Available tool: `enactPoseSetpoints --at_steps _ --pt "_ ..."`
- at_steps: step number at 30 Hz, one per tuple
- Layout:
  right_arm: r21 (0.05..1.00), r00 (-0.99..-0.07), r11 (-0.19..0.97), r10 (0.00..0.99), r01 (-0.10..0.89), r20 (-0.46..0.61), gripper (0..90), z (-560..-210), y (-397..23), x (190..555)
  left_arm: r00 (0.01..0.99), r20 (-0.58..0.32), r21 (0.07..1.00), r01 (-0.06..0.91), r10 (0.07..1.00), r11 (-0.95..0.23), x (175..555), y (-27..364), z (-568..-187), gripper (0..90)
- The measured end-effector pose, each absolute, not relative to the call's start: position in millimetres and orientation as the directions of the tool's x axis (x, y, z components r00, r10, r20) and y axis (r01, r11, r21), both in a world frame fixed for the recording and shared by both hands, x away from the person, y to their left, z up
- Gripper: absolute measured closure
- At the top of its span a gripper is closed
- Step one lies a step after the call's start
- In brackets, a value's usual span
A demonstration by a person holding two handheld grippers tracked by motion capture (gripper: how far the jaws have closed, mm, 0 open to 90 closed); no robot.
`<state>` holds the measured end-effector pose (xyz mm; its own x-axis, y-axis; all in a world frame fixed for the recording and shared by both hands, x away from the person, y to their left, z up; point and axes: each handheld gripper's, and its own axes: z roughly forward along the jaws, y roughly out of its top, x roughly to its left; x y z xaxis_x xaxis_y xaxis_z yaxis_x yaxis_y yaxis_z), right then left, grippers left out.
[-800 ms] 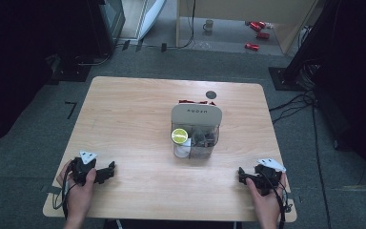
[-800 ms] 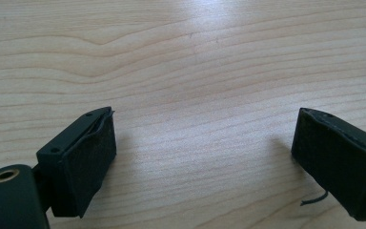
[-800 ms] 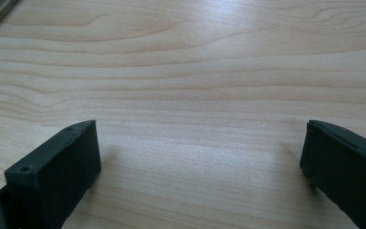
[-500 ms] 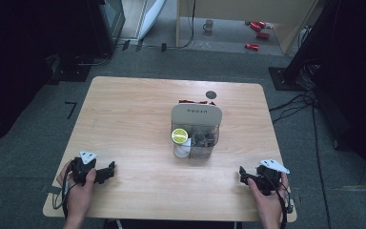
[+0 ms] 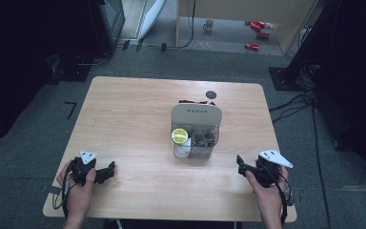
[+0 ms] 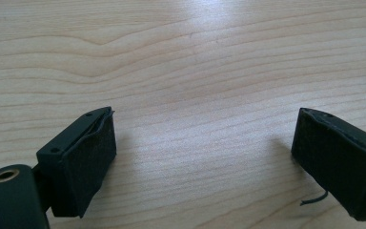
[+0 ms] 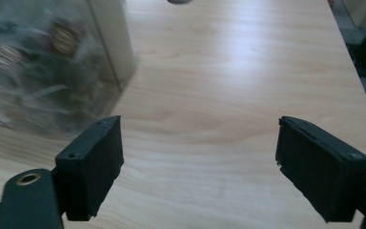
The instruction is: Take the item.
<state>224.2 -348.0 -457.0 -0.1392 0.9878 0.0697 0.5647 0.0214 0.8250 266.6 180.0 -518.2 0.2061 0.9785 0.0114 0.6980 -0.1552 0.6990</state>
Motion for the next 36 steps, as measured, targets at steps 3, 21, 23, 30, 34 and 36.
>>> enactPoseSetpoints --at_steps 3,21,23,30,34,36 --pt "0.832 -0.175 0.042 0.982 0.553 0.067 18.9 -446 -338 232 0.206 0.012 0.699 0.698 0.978 -0.156 267 180 -518 8.3" --pt "0.866 -0.251 0.051 0.964 0.498 0.088 23.1 -408 -300 269 0.206 0.013 0.699 0.698 0.978 -0.156 267 180 -518 8.3" --pt "0.868 -0.257 0.05 0.962 0.493 0.091 24.6 -406 -298 272 0.207 0.012 0.699 0.698 0.978 -0.156 267 180 -518 8.3" --pt "0.875 -0.269 0.05 0.959 0.482 0.093 28.2 -401 -289 285 0.206 0.012 0.699 0.698 0.979 -0.155 267 180 -518 8.3" --pt "0.878 -0.272 0.045 0.957 0.476 0.099 30.3 -398 -287 291 0.206 0.012 0.699 0.698 0.979 -0.155 267 180 -518 8.3" --pt "0.88 -0.274 0.043 0.957 0.474 0.1 30.5 -397 -286 293 0.206 0.011 0.7 0.697 0.979 -0.155 267 180 -518 8.3"
